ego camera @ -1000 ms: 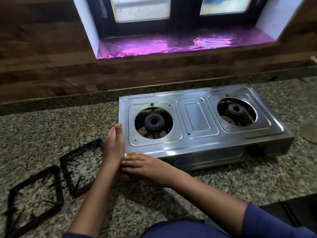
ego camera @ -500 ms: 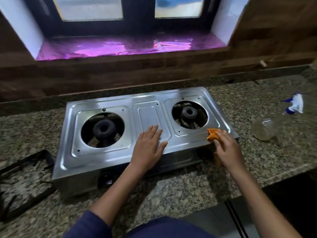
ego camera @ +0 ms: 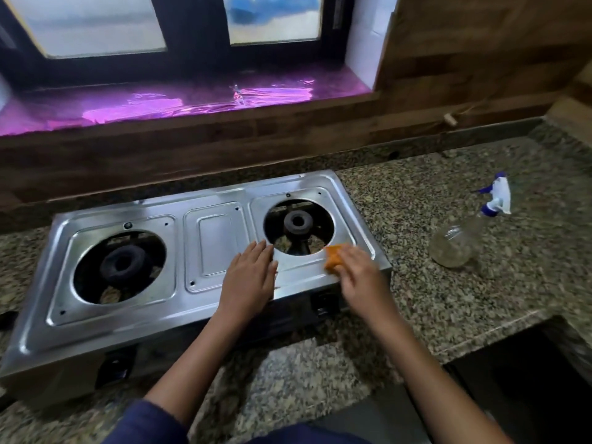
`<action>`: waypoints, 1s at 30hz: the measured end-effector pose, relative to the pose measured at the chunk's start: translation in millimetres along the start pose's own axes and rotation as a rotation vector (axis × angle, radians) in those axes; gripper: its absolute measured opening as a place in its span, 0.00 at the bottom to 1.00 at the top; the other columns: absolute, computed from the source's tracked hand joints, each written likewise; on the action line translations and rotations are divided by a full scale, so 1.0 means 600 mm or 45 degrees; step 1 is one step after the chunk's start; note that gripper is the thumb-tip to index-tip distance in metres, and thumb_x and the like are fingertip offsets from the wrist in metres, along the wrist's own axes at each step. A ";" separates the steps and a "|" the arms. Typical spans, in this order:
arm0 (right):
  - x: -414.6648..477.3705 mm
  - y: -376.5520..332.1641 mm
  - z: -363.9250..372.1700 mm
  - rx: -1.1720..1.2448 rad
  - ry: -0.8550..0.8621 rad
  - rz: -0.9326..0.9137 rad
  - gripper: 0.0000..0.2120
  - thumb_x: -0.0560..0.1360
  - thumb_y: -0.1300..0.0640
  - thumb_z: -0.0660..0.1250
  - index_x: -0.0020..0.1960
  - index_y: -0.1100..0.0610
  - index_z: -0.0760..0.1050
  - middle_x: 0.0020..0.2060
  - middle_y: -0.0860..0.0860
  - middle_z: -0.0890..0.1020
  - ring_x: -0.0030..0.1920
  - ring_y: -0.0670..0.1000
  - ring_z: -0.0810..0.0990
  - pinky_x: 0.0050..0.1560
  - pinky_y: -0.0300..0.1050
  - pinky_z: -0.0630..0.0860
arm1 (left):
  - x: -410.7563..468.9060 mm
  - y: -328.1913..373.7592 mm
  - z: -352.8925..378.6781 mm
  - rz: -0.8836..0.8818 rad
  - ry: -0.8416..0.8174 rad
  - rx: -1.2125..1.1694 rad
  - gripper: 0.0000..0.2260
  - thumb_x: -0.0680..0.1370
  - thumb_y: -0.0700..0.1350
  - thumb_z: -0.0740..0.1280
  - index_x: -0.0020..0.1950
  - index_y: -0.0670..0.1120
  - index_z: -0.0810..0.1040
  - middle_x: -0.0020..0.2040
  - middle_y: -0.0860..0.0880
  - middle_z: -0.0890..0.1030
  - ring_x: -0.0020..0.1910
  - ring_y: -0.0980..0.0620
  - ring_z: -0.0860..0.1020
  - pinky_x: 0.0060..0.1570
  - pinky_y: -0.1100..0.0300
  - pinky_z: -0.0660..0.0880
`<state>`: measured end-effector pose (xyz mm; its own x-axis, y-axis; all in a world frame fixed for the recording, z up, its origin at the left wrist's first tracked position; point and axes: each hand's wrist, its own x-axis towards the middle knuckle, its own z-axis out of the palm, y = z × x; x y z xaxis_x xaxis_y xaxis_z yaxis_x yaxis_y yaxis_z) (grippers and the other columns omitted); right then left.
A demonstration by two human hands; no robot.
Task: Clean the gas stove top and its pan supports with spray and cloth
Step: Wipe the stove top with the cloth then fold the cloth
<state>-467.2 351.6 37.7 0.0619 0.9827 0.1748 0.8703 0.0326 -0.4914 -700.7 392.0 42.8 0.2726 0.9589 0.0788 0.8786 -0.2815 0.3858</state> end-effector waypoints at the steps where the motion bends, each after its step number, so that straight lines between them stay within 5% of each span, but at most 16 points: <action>1: 0.007 0.033 -0.022 -0.035 0.033 0.083 0.18 0.79 0.59 0.64 0.67 0.62 0.74 0.66 0.58 0.76 0.68 0.59 0.72 0.73 0.51 0.63 | -0.001 0.002 0.005 -0.011 -0.002 0.015 0.27 0.80 0.55 0.48 0.73 0.45 0.70 0.74 0.45 0.69 0.74 0.46 0.65 0.71 0.47 0.62; 5: 0.037 0.077 -0.067 -0.038 -0.018 0.253 0.21 0.81 0.56 0.61 0.72 0.62 0.69 0.68 0.58 0.74 0.68 0.57 0.71 0.70 0.49 0.66 | -0.002 -0.001 0.009 -0.012 0.001 0.056 0.26 0.80 0.55 0.49 0.72 0.46 0.71 0.73 0.46 0.70 0.74 0.45 0.66 0.71 0.46 0.62; 10: 0.049 -0.005 -0.015 -0.148 -0.111 0.136 0.24 0.84 0.51 0.51 0.77 0.59 0.59 0.77 0.55 0.61 0.78 0.53 0.55 0.78 0.51 0.50 | -0.003 -0.002 0.012 -0.009 -0.005 0.080 0.27 0.80 0.56 0.47 0.73 0.46 0.70 0.73 0.46 0.70 0.74 0.46 0.66 0.71 0.47 0.62; 14: 0.045 -0.087 0.040 -0.082 -0.245 -0.025 0.24 0.84 0.50 0.50 0.78 0.57 0.58 0.78 0.52 0.59 0.78 0.50 0.52 0.78 0.46 0.44 | -0.003 -0.004 0.012 -0.008 -0.018 0.089 0.28 0.79 0.56 0.46 0.74 0.46 0.69 0.74 0.47 0.69 0.75 0.47 0.65 0.72 0.47 0.60; 20: 0.043 -0.031 0.012 -0.227 -0.090 0.267 0.26 0.83 0.47 0.48 0.79 0.54 0.52 0.79 0.55 0.48 0.79 0.55 0.43 0.78 0.54 0.42 | -0.002 -0.007 0.018 0.015 0.009 0.082 0.25 0.80 0.53 0.49 0.73 0.46 0.70 0.73 0.46 0.70 0.74 0.46 0.66 0.71 0.46 0.62; 23: 0.084 0.018 -0.008 -0.344 -0.125 0.370 0.27 0.83 0.47 0.49 0.79 0.55 0.52 0.79 0.58 0.49 0.79 0.59 0.44 0.76 0.56 0.41 | -0.002 -0.011 0.023 0.009 0.037 0.060 0.22 0.81 0.51 0.53 0.72 0.45 0.71 0.73 0.46 0.71 0.73 0.45 0.67 0.71 0.46 0.62; 30: 0.231 0.024 0.007 -0.258 -0.222 0.208 0.24 0.83 0.50 0.54 0.77 0.57 0.59 0.78 0.59 0.53 0.78 0.60 0.50 0.76 0.53 0.49 | -0.002 -0.015 0.025 0.048 0.067 0.053 0.24 0.80 0.51 0.50 0.71 0.44 0.72 0.71 0.45 0.73 0.71 0.45 0.69 0.70 0.46 0.65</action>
<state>-448.2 488.9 51.0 0.1397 0.9889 -0.0504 0.9366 -0.1485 -0.3175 -703.0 392.7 25.2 0.2855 0.9479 0.1414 0.8840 -0.3174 0.3433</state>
